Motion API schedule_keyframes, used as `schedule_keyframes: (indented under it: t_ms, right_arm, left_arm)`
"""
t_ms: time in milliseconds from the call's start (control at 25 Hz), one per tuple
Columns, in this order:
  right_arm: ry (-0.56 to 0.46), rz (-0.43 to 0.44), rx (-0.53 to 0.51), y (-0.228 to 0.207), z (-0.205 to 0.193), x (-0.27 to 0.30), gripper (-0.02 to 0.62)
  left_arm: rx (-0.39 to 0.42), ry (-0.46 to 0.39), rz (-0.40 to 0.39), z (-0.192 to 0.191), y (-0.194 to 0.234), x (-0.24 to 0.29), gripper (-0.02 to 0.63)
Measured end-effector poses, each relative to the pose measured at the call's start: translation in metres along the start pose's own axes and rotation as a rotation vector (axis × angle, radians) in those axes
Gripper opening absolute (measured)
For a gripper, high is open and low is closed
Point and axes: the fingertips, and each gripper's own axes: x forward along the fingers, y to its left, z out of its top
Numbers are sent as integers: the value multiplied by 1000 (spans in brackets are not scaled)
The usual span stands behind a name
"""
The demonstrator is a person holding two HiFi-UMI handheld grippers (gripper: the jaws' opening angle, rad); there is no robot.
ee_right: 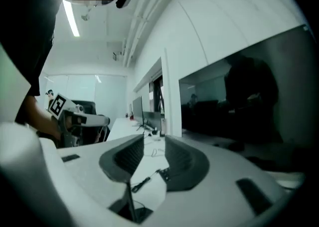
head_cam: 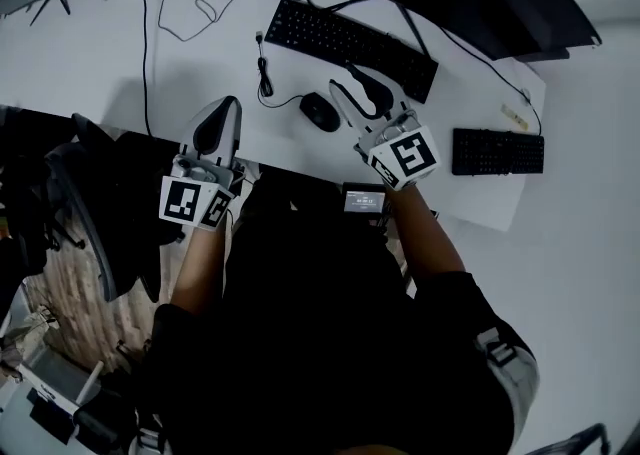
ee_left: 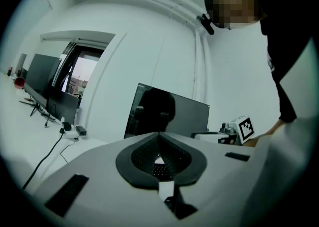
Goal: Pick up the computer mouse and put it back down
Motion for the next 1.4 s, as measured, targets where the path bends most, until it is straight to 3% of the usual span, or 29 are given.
schedule_keyframes:
  t_ms: [160,440,840,1120,1400]
  right_arm:
    - [-118,-35,-10,-9,59,-39,4]
    - [-192,-134,-6,-26,87,-100,3]
    - [-157,-228,-45,-16,53,-142,3]
    - [-147,-286,-34,24,51,-170,3]
    - [-139,-310,-31,111,38,-197,3]
  left_arm:
    - [26,-35,-15,26,-21,1,-5]
    - [65,-83,-58,50,-52,0,-5]
    - [82,-78,-97,48,-80,-15,-5]
    - [49,-73,-180,38,-105,-52,-5]
    - [57,-43,-224,18,-122,-132,-5]
